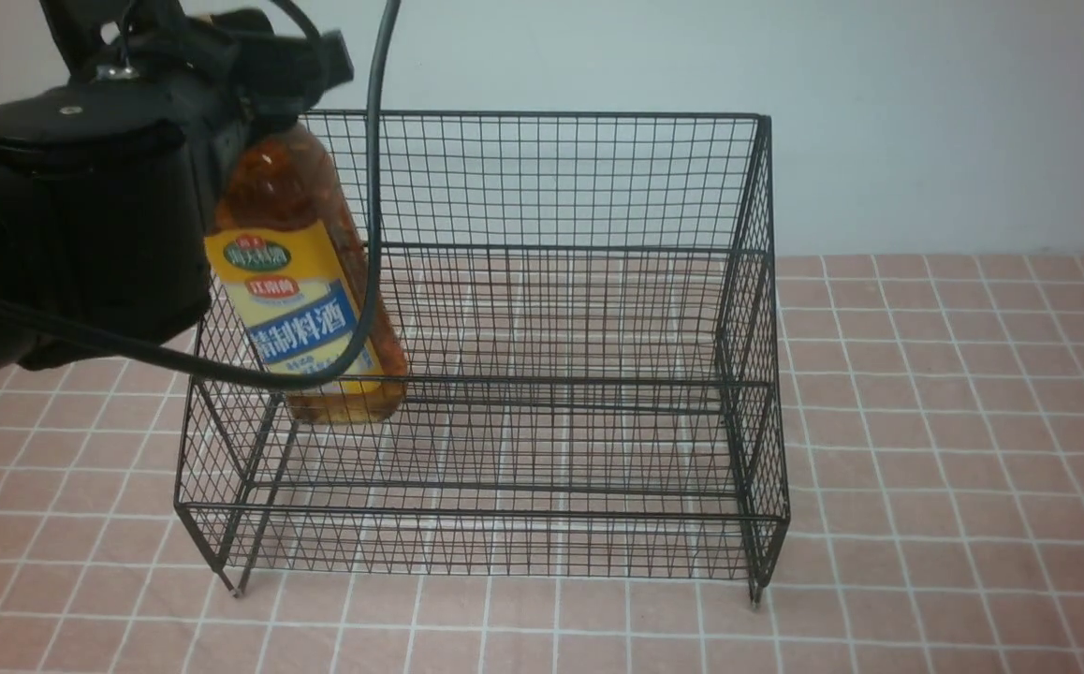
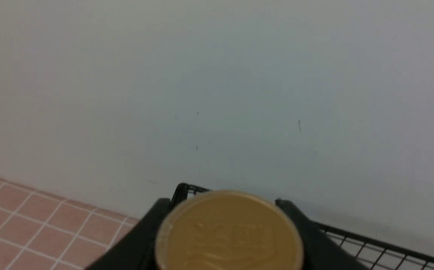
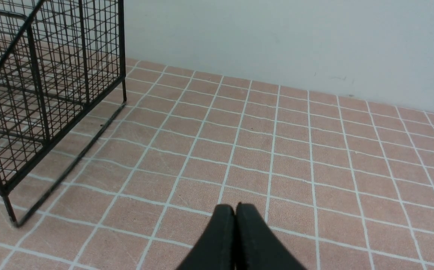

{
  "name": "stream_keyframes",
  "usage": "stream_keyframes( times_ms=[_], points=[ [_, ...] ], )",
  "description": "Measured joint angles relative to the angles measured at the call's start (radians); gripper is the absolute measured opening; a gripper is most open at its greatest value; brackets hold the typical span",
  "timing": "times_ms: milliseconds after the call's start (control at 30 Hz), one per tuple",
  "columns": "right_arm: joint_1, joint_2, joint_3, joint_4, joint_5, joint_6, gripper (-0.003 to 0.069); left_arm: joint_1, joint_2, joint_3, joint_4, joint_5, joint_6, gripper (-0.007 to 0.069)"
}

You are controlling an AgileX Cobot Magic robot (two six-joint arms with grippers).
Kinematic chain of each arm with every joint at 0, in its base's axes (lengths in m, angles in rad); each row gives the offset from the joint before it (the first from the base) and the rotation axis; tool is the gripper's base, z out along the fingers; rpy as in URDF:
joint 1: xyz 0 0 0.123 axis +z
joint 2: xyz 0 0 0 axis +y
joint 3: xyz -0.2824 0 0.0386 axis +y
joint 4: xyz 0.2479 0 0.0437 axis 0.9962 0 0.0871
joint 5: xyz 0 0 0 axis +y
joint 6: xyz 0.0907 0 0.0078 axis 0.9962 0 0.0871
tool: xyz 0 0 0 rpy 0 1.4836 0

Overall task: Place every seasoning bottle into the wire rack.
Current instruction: Use the left arm to put the condiment bottle back on the shelf

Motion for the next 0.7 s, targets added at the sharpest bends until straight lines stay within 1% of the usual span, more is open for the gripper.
stream_keyframes(
  times_ms=[167, 333, 467, 700],
  points=[
    [0.000, 0.000, 0.000, 0.000, 0.000, 0.000, -0.0014, 0.000, 0.008, 0.000, -0.028, -0.004, 0.070, 0.0301],
    [0.000, 0.000, 0.000, 0.000, 0.000, 0.000, -0.0014, 0.000, 0.052, 0.000, -0.046, 0.031, 0.137, 0.0300],
    [0.000, 0.000, 0.000, 0.000, 0.000, 0.000, -0.0014, -0.001, 0.075, 0.000, -0.075, 0.041, 0.138, 0.0300],
    [0.000, 0.000, 0.000, 0.000, 0.000, 0.000, -0.0014, -0.002, 0.081, -0.002, -0.075, 0.046, 0.156, 0.0309]
  ],
)
